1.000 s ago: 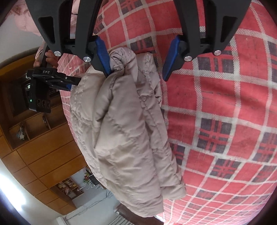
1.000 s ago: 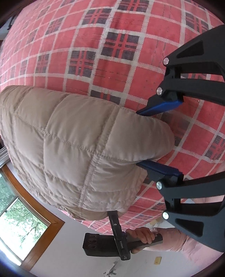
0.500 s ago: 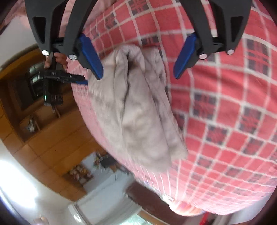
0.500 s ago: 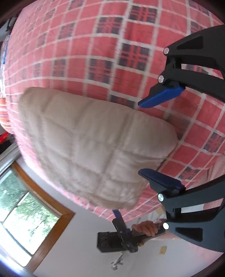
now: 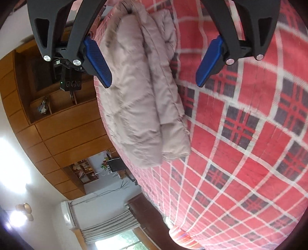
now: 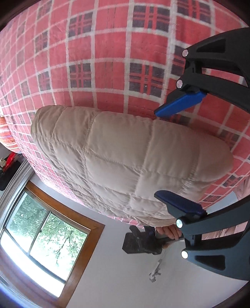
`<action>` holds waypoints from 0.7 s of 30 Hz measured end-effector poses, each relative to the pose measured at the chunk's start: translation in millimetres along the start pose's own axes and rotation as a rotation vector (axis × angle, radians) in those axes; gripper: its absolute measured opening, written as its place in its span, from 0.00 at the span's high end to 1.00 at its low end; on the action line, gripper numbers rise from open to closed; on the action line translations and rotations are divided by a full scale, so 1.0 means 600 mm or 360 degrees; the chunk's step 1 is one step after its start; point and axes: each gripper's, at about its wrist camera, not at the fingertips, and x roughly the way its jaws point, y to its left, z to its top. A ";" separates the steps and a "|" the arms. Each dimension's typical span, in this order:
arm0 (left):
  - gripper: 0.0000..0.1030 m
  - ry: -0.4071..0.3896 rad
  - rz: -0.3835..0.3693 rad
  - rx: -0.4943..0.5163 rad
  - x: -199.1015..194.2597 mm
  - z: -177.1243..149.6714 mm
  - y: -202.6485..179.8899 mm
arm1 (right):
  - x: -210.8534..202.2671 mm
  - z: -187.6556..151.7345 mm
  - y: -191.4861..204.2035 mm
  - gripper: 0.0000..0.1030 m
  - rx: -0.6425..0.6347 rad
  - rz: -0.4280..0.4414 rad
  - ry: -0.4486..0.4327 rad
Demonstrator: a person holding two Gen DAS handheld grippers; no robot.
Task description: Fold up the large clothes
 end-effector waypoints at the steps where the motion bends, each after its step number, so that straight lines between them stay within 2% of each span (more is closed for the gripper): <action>1: 0.14 0.0008 -0.0004 -0.0011 0.007 0.004 0.005 | 0.006 0.000 -0.001 0.24 0.0005 0.0002 0.0002; 12: 0.12 0.0149 -0.0069 -0.0032 0.091 0.045 0.025 | 0.042 0.028 -0.024 0.19 0.0054 0.0107 0.0015; 17: 0.11 0.0204 -0.0129 0.0005 0.119 0.052 0.012 | 0.051 0.027 -0.034 0.12 0.0079 0.0158 0.0031; 21: 0.10 0.0256 -0.0156 0.0035 0.148 0.059 -0.002 | 0.064 0.028 -0.044 0.10 0.0109 0.0198 0.0035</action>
